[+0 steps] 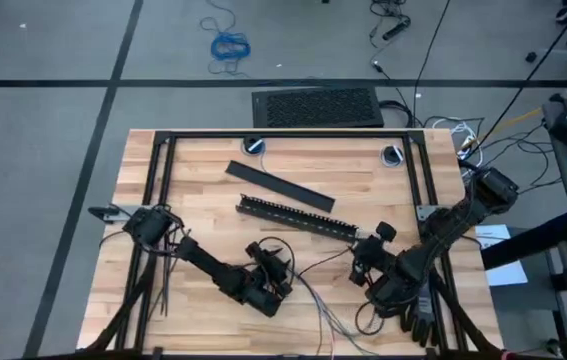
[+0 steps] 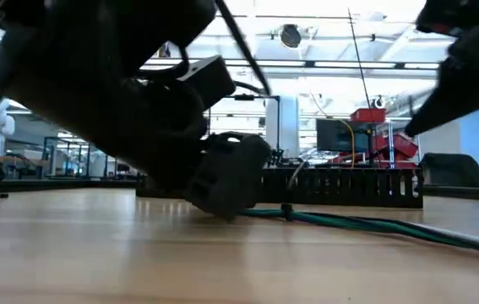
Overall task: Ziptie cables
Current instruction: Wrap the cable wires with the black zip tie
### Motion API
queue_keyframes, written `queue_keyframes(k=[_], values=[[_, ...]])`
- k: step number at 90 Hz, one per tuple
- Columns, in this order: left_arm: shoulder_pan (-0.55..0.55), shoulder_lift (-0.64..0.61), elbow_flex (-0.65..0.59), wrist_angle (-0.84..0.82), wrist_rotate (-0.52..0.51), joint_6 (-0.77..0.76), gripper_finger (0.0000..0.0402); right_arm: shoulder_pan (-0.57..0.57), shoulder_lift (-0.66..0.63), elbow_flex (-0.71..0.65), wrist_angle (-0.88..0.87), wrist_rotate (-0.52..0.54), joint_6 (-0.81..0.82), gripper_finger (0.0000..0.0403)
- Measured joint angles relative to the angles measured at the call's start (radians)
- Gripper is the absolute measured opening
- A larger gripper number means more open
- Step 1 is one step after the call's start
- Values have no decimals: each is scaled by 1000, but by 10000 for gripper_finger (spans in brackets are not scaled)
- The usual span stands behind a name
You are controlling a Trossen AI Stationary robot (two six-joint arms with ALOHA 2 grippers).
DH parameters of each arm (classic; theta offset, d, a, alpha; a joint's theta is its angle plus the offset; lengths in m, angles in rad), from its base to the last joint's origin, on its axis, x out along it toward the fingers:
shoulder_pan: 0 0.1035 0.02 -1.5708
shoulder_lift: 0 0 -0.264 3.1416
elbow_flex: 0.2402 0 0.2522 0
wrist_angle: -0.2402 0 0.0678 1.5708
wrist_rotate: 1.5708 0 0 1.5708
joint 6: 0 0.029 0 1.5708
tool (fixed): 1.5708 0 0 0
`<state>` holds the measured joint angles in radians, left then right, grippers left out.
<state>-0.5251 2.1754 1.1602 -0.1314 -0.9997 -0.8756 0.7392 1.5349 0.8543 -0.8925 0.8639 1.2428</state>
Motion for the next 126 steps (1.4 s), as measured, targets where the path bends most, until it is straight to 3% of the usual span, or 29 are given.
queue_keyframes(k=[14,27,36,49,61,73,106,118,126], values=[[-20,0,-2,-124,-8,-171,191,40,0,0,-190,-1,136,134],[-47,1,-4,-148,-12,-264,191,77,-1,0,-188,10,190,127],[-70,2,-5,-154,-11,-337,191,114,-1,0,-39,42,116,121],[-109,-10,-4,-182,-17,-406,191,149,-1,0,283,83,-143,113],[-154,-43,9,-269,-58,-418,191,132,1,0,514,66,-327,108],[-196,-88,18,-283,-178,-391,191,85,50,0,697,-17,-449,104],[-237,-146,18,-280,-331,-240,191,34,353,0,1177,-163,-518,72],[-217,-146,17,-278,-336,-239,191,19,404,0,1241,-302,-477,56],[-184,-135,16,-256,-292,-239,191,13,428,2,1226,-315,-420,46]])
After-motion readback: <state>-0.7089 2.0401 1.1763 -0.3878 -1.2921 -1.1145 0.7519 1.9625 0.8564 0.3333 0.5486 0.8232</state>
